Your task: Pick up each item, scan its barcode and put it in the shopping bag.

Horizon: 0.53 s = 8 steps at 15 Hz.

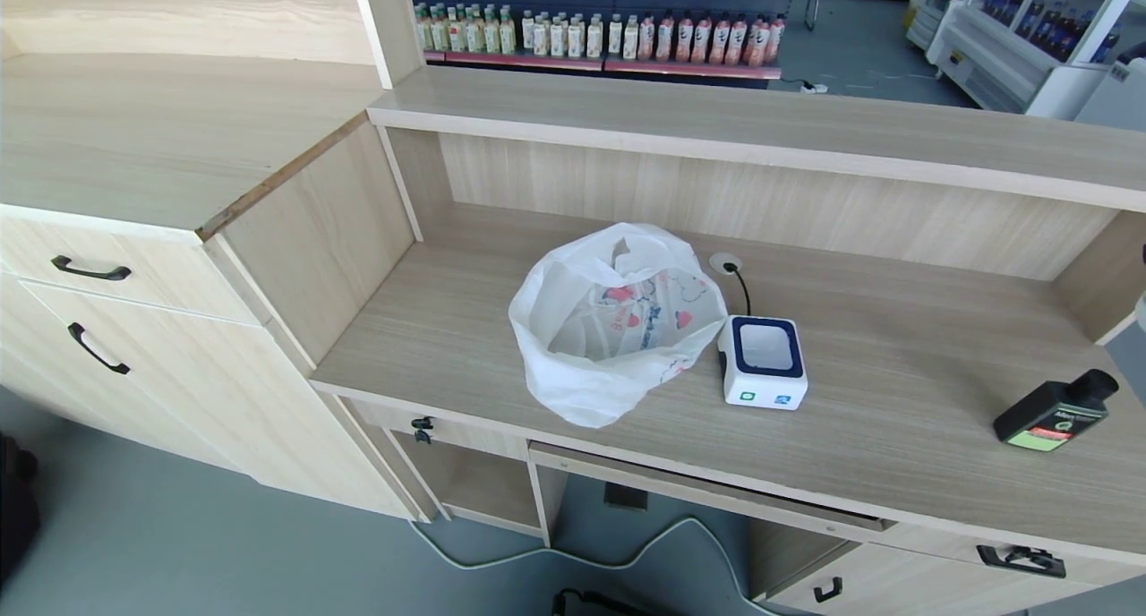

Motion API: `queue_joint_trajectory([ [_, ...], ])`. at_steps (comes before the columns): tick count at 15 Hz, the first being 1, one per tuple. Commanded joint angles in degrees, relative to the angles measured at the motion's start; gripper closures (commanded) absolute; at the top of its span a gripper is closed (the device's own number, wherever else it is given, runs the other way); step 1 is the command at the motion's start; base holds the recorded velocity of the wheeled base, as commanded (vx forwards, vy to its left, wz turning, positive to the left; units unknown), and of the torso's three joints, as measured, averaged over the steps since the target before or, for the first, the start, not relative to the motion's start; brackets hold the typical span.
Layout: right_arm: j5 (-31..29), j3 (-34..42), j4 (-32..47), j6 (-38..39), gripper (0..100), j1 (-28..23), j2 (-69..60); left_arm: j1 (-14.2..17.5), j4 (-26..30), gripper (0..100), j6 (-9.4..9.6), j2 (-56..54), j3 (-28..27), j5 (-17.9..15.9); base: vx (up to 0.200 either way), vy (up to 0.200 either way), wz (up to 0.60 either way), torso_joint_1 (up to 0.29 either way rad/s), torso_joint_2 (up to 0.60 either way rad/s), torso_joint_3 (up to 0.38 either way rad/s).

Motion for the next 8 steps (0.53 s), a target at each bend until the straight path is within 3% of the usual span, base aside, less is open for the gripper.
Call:
queue_joint_trajectory([
  [1,0.08,0.05,-0.15,0.48,100,1.52,0.22,0.00,-0.08,0,-0.02,-0.02,0.01,0.04,0.000,0.000,0.60,-0.002,0.00,0.002],
  [3,-0.71,-1.62,-4.46,0.48,100,2.40,7.07,0.00,-0.08,0,-0.02,-0.02,0.01,0.04,0.000,0.000,0.60,0.002,0.00,0.002],
  [6,-8.45,-6.71,-7.01,5.31,100,12.77,16.65,0.00,-0.08,0,-0.02,-0.02,0.01,0.04,0.000,0.000,0.60,0.001,0.00,0.002],
  [8,-8.54,-11.81,-7.62,8.65,100,18.04,25.18,0.00,-0.08,0,-0.02,-0.02,0.01,0.04,0.000,0.000,0.00,0.000,0.00,0.000],
])
